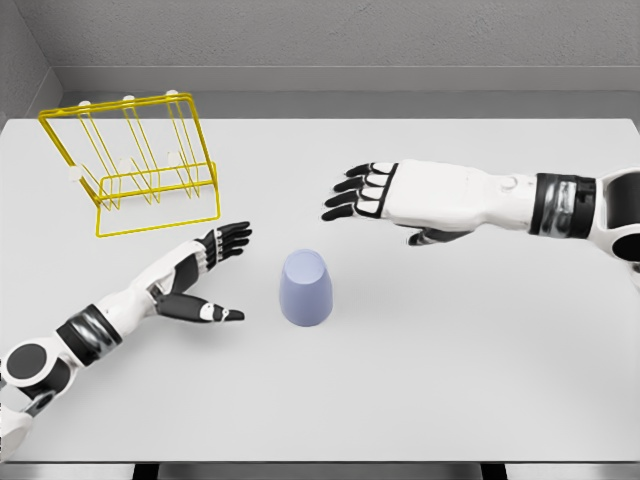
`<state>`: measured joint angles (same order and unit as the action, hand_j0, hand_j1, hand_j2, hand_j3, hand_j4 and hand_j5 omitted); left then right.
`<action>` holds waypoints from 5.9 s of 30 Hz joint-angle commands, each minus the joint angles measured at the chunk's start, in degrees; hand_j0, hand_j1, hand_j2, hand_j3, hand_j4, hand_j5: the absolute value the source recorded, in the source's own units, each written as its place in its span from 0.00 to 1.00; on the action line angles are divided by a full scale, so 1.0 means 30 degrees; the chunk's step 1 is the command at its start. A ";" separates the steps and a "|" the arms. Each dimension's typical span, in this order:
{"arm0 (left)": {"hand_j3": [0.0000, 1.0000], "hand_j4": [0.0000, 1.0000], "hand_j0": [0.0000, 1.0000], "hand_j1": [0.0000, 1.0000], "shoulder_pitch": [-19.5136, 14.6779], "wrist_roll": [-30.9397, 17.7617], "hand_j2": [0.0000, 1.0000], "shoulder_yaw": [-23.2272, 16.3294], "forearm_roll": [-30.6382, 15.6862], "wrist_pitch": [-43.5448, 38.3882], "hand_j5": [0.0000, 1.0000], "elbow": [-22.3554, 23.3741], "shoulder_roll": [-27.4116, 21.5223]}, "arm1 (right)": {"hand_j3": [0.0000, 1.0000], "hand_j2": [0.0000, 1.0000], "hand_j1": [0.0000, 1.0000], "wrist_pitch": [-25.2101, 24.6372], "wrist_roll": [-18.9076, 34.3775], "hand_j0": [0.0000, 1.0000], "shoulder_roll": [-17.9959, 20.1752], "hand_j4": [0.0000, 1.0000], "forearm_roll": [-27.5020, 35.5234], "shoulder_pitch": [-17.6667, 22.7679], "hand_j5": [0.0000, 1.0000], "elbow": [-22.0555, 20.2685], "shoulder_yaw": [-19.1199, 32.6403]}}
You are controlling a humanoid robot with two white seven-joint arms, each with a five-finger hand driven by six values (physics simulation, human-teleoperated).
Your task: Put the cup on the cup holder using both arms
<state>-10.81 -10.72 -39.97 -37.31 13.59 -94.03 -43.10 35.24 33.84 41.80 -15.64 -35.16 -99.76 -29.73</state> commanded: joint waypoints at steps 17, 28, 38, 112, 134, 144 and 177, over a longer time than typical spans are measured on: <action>1.00 1.00 1.00 1.00 -0.1758 -0.0001 1.00 -0.2144 -0.0014 -0.0046 1.00 0.0700 0.1946 | 1.00 1.00 1.00 -0.0079 0.0057 1.00 0.0392 1.00 0.5332 0.9143 1.00 0.2434 1.0701; 1.00 1.00 1.00 1.00 -0.2344 0.0028 1.00 -0.2701 -0.0014 -0.1042 1.00 0.0758 0.2650 | 1.00 1.00 1.00 -0.0079 0.0057 1.00 -0.0458 1.00 0.5186 0.8908 1.00 0.2492 1.1082; 1.00 1.00 1.00 1.00 -0.2344 0.0028 1.00 -0.2818 -0.0014 -0.1394 1.00 0.0729 0.2855 | 1.00 1.00 1.00 -0.0079 0.0028 1.00 -0.0692 1.00 0.5186 0.8908 1.00 0.2492 1.1082; 0.61 0.61 0.61 0.61 -0.2227 0.0057 0.61 0.2924 -0.1566 0.0364 0.61 -0.2142 -0.1891 | 1.00 1.00 1.00 -0.0079 0.0028 1.00 -0.0985 1.00 0.5186 0.8908 1.00 0.2375 1.1082; 0.62 0.62 0.62 0.62 -0.2227 0.0086 0.62 0.4799 -0.2504 0.0774 0.62 -0.1409 -0.3298 | 1.00 1.00 1.00 -0.0079 0.0028 1.00 -0.1015 1.00 0.5186 0.8879 1.00 0.2375 1.1082; 0.62 0.62 0.62 0.62 -0.2461 0.0116 0.62 0.4799 -0.2504 0.0774 0.62 -0.0208 -0.3034 | 1.00 1.00 1.00 -0.0079 0.0028 1.00 -0.1132 1.00 0.5215 0.8879 1.00 0.2317 1.1082; 0.64 0.64 0.64 0.64 -0.4600 0.0145 0.64 0.3393 -0.2387 0.0569 0.64 0.1462 -0.1247 | 1.00 1.00 1.00 -0.0079 0.0028 1.00 -0.1132 1.00 0.5215 0.8879 1.00 0.2317 1.1082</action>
<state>-24.61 -10.28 -29.74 -44.27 15.31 -89.70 -46.86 35.16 33.96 38.36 -0.46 -8.44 -92.78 3.51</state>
